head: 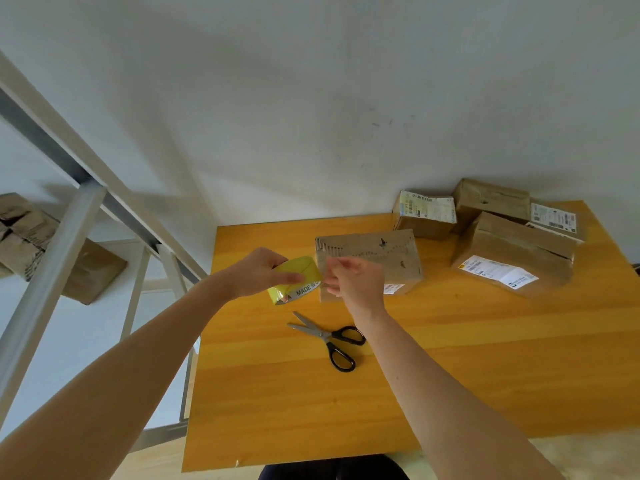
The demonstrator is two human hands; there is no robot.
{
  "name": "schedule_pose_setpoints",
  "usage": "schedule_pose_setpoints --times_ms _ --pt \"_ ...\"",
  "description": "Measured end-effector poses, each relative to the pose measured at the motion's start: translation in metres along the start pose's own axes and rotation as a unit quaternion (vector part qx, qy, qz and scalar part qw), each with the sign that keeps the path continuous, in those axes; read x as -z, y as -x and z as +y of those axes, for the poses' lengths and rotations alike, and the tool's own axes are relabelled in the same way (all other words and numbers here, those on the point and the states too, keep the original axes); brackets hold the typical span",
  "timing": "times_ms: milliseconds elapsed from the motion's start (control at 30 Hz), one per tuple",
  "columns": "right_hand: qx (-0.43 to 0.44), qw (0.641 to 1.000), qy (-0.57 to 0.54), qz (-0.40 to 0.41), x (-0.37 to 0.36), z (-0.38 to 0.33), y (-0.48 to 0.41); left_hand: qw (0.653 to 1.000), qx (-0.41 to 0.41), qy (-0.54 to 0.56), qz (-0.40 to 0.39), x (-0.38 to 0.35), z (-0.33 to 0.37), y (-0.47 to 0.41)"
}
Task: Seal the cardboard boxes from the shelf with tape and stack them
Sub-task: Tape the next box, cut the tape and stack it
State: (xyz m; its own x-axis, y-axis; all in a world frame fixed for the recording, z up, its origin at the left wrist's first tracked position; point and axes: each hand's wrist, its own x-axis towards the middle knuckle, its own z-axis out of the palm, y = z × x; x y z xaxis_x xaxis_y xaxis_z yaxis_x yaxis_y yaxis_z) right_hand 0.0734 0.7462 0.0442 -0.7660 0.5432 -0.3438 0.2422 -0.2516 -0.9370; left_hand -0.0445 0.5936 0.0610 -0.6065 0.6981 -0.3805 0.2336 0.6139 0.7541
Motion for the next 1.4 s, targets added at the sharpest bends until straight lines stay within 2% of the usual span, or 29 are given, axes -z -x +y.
schedule_pose_setpoints --times_ms 167,300,433,567,700,833,900,1033,1200,1267,1400 --pt "-0.004 1.0 0.018 0.005 0.011 0.0 0.0 0.997 0.036 -0.05 0.045 -0.003 -0.012 0.003" --pt "-0.021 0.998 -0.001 0.053 0.023 0.005 0.002 0.999 0.027 -0.028 0.006 -0.01 -0.014 -0.001" --pt "-0.027 0.998 0.005 0.061 0.035 0.008 0.005 0.997 0.044 -0.057 0.034 -0.014 -0.019 -0.004" --pt "-0.025 0.995 -0.006 0.097 0.051 0.004 0.001 0.998 0.034 -0.061 -0.003 -0.015 -0.015 -0.01" --pt "-0.018 0.993 0.029 0.109 0.066 0.005 -0.003 0.988 0.073 -0.131 0.033 -0.024 -0.018 -0.014" --pt "-0.043 0.987 0.021 0.153 0.081 0.006 -0.012 0.995 0.057 -0.084 0.003 -0.032 -0.021 -0.015" --pt "-0.05 0.986 0.017 0.156 0.088 0.006 -0.017 0.993 0.051 -0.102 0.012 -0.034 -0.023 -0.017" --pt "-0.062 0.984 -0.008 0.164 0.093 0.008 -0.022 0.987 0.093 -0.113 0.069 -0.027 -0.027 -0.024" --pt "-0.069 0.979 -0.036 0.189 0.108 0.006 -0.033 0.992 0.062 -0.094 0.053 -0.023 -0.022 -0.03" --pt "-0.068 0.977 -0.043 0.197 0.113 0.005 -0.037 0.988 0.065 -0.117 0.072 -0.021 -0.019 -0.033" --pt "-0.053 0.985 -0.001 0.165 0.121 0.002 -0.044 0.98 0.086 -0.157 0.088 -0.016 -0.017 -0.037"
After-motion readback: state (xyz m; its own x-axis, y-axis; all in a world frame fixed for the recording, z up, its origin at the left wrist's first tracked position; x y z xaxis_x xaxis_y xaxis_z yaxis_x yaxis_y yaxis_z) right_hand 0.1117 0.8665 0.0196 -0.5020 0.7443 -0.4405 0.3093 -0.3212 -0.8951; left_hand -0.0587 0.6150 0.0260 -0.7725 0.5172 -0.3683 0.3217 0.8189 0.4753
